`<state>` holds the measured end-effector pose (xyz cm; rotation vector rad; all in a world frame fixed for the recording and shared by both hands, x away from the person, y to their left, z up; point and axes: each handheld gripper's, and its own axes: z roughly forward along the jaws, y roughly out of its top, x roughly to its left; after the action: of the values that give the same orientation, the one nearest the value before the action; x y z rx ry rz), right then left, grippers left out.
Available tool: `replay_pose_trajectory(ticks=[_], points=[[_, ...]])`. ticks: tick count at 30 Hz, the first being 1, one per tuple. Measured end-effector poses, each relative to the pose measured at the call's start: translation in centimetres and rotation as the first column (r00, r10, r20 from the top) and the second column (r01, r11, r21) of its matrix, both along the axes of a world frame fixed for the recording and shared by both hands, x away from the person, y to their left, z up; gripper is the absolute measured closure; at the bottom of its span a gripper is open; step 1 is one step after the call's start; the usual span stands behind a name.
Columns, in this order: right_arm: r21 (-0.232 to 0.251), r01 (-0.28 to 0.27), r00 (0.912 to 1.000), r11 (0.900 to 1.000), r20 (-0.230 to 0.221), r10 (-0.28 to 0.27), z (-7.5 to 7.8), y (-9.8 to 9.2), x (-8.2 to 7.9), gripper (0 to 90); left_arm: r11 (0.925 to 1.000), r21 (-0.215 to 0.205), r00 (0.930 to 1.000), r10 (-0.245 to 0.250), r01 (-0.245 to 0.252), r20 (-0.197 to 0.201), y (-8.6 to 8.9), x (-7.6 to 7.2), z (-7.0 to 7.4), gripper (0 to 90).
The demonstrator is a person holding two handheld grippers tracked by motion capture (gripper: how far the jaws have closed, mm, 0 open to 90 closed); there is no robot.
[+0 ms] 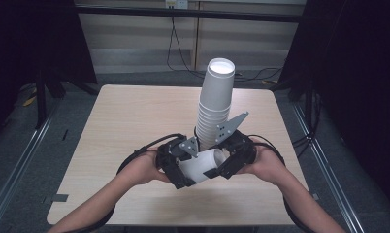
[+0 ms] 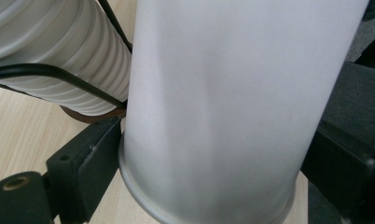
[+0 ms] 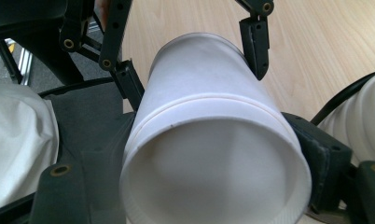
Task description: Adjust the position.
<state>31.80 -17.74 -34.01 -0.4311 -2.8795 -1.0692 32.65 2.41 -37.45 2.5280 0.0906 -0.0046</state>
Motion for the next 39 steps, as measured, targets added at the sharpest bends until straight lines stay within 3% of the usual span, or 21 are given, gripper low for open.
replay_pose_trajectory(ticks=[4, 14, 25, 31, 39], points=[[-0.002, -0.002, 1.0, 1.0, 0.003, 0.002, -0.2, -0.1, 0.1, 23.9, 1.0, -0.007, 1.0, 0.006, -0.006, 0.0, 0.2, 0.1, -0.1, 8.7], [0.004, 0.008, 0.9999, 1.0, -0.014, -0.008, -0.3, -0.3, 0.2, 23.8, 0.9977, -0.068, 0.9998, 0.005, -0.006, -0.019, 0.8, 0.3, 0.0, 3.2], [0.033, 0.024, 0.9996, 0.999, -0.014, -0.023, -0.4, -0.8, 0.1, 23.7, 0.9916, -0.126, 0.9987, 0.026, -0.032, -0.044, 1.6, 0.4, -0.8, 3.6], [0.042, 0.032, 0.9992, 0.999, -0.024, -0.031, -0.4, -1.0, 0.0, 23.7, 0.9903, -0.133, 0.9977, 0.034, -0.042, -0.059, 1.9, 0.5, -1.4, 4.1], [0.06, 0.029, 0.9995, 0.998, -0.015, -0.029, -0.4, -1.1, 0.1, 23.7, 0.9837, -0.172, 0.9967, 0.042, -0.053, -0.069, 1.9, 0.3, -1.7, 8.6]])
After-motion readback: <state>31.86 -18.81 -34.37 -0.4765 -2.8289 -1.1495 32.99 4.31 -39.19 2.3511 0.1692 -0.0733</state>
